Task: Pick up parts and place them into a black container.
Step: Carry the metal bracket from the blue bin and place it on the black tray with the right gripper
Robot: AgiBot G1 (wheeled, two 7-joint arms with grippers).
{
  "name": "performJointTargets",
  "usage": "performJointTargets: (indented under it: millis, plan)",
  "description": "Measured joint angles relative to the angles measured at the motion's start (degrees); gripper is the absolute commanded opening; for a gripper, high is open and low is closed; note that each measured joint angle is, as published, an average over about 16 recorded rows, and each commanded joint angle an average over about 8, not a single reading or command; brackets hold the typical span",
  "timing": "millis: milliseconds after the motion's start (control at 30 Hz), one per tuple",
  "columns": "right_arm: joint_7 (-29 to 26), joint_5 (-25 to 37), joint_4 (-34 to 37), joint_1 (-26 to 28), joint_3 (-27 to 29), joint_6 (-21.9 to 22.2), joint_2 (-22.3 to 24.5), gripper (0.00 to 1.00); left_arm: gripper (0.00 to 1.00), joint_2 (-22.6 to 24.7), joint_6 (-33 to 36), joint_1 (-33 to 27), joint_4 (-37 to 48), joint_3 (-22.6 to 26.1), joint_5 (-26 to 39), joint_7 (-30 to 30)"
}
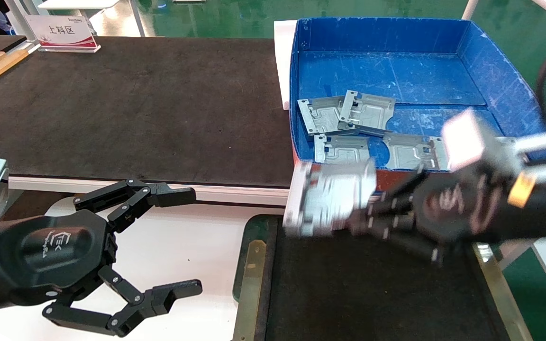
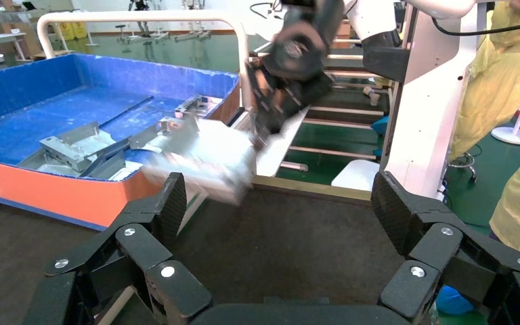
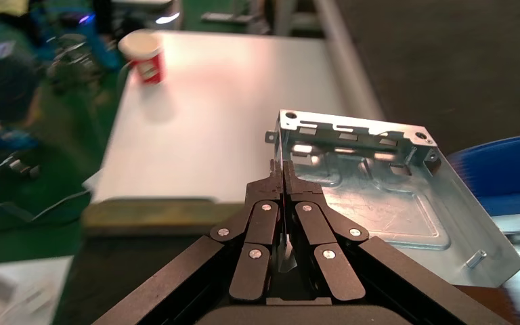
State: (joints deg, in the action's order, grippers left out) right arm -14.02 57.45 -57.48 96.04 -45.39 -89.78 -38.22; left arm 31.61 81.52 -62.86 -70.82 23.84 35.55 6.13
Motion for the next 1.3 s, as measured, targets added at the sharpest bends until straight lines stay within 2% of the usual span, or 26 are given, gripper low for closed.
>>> performJointTargets:
  millis: [267, 533, 1000, 1300]
  plan:
    - [3.4, 1.53, -3.22, -5.24, -3.42, 1.62, -0.62, 0.0, 1.0, 0.0, 0.0, 0.0, 0.0, 0.0, 0.0, 0.0]
    - [8.01, 6.06, -0.11, -9.0, -6.34, 4.2, -4.39, 0.0, 1.0, 0.0, 0.0, 0.0, 0.0, 0.0, 0.0, 0.0]
    - [18.14, 13.36, 16.16, -9.52, -9.35, 10.36, -15.77, 0.0, 1.0, 0.0, 0.0, 0.0, 0.0, 0.0, 0.0, 0.0]
    - [26.12, 15.38, 28.0, -7.5, -10.08, 11.83, -23.18, 0.0, 1.0, 0.0, 0.0, 0.0, 0.0, 0.0, 0.0, 0.0]
